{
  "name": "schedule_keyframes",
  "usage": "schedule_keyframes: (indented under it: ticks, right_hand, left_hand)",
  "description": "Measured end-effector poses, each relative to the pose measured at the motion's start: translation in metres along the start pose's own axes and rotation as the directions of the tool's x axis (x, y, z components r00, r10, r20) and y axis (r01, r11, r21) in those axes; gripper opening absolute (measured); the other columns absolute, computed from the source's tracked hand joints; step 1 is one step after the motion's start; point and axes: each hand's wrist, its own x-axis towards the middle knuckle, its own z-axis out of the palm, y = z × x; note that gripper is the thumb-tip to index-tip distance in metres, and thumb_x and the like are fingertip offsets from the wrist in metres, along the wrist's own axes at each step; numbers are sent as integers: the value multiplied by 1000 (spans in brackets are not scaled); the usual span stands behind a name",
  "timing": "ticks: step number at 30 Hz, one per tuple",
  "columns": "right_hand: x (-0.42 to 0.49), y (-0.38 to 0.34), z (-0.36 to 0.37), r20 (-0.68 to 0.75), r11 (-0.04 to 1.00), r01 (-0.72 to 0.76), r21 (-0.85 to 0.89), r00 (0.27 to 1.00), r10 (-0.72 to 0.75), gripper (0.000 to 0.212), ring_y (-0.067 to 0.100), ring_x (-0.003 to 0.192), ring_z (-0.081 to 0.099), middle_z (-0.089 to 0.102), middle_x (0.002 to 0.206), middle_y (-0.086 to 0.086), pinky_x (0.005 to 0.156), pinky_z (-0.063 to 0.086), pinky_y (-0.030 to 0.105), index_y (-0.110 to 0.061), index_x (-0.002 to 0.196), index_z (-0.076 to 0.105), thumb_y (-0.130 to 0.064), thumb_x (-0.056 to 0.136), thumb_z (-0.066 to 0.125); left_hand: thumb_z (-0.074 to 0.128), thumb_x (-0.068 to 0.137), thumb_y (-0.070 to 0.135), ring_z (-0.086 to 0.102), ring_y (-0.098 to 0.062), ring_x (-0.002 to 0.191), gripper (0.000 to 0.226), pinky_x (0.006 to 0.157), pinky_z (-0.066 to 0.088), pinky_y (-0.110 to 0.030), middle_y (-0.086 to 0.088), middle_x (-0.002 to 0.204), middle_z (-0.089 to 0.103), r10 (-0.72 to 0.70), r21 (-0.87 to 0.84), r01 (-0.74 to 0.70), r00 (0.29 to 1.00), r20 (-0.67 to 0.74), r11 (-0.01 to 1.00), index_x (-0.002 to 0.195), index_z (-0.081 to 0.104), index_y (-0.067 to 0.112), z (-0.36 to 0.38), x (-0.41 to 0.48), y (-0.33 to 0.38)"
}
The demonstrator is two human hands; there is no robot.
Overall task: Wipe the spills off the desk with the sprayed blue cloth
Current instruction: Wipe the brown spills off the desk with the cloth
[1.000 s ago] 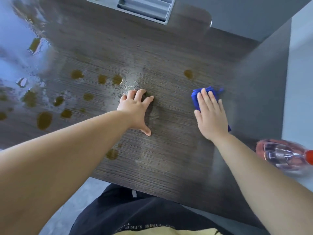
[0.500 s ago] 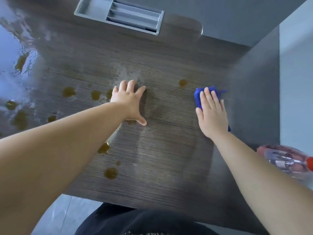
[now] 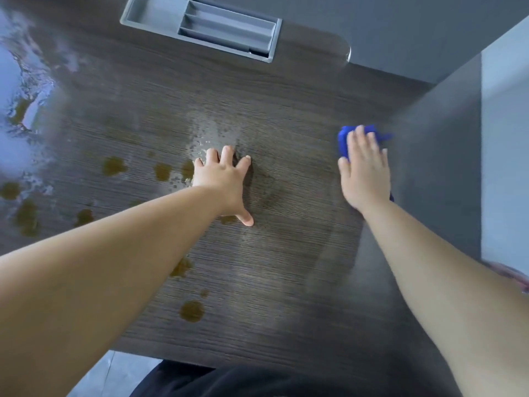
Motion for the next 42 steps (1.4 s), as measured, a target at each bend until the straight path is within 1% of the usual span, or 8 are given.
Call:
schedule_keyframes:
  ticks: [4, 8, 12, 16, 20, 27, 34, 42]
  right_hand:
    - [36, -53, -3, -20, 920, -380, 93, 924, 383, 59, 21, 147, -1, -1, 160, 2, 118, 2, 46, -13, 152, 8, -37, 101, 25]
    - [-1, -100, 8, 19, 985, 173, 27, 985, -173, 58, 22, 146, 5, 6, 160, 4, 117, 6, 45, -12, 151, 13, -38, 100, 25]
    - [-25, -49, 5, 78, 784, 621, -24, 783, -618, 56, 27, 138, 33, 35, 151, 7, 109, 26, 52, -11, 142, 39, -36, 92, 33]
    - [16, -17, -2, 2, 996, 90, -18, 996, -90, 54, 27, 145, 16, 17, 158, 7, 114, 17, 52, -9, 148, 24, -30, 99, 33]
    - [26, -78, 0, -28, 957, -279, 78, 959, 282, 60, 23, 146, 2, 3, 160, 5, 117, 4, 47, -11, 151, 12, -34, 100, 31]
    - [-39, -59, 10, 79, 808, 588, -26, 807, -585, 58, 27, 139, 31, 33, 152, 8, 111, 25, 51, -10, 143, 38, -38, 92, 32]
    - [23, -70, 2, -26, 962, -267, 63, 963, 269, 57, 21, 147, 1, 2, 160, 2, 118, 3, 45, -14, 152, 10, -33, 101, 28]
    - [-41, -60, 10, 71, 833, 553, -38, 833, -549, 55, 28, 140, 28, 30, 153, 8, 111, 24, 52, -10, 144, 35, -31, 94, 31]
  left_hand:
    - [76, 47, 72, 16, -35, 136, 130, 112, 24, -50, -9, 148, 14, -3, -17, 3, 1000, 4, 1000, 149, 8, 29, 0, 0, -1]
    - [77, 48, 71, 15, -34, 136, 130, 113, 23, -50, -8, 148, 14, -4, -21, 4, 1000, -10, 1000, 149, 8, 28, 0, 0, -1]
    - [77, 48, 71, 17, -34, 134, 129, 113, 22, -51, -8, 146, 17, 10, -27, -11, 1000, -28, 1000, 149, 9, 27, 2, -1, -3]
    - [76, 49, 72, 17, -34, 134, 128, 113, 23, -50, -8, 146, 17, 17, -24, -18, 999, -33, 1000, 149, 9, 28, 1, 0, -3]
    - [75, 48, 73, 18, -33, 134, 129, 112, 25, -49, -8, 145, 18, 9, -9, -10, 1000, -26, 1000, 149, 9, 28, 1, 0, -2]
    - [76, 46, 73, 19, -33, 134, 130, 111, 25, -48, -8, 145, 17, 4, -6, -4, 999, -38, 1000, 148, 9, 28, 2, 1, -3]
    - [75, 46, 74, 19, -32, 133, 130, 111, 26, -46, -7, 145, 18, 8, -23, -9, 999, -41, 1000, 149, 9, 29, 2, 1, -4]
    - [76, 45, 73, 18, -32, 134, 131, 112, 25, -45, -7, 146, 17, 6, -21, -7, 998, -61, 1000, 149, 9, 29, 3, 0, -4]
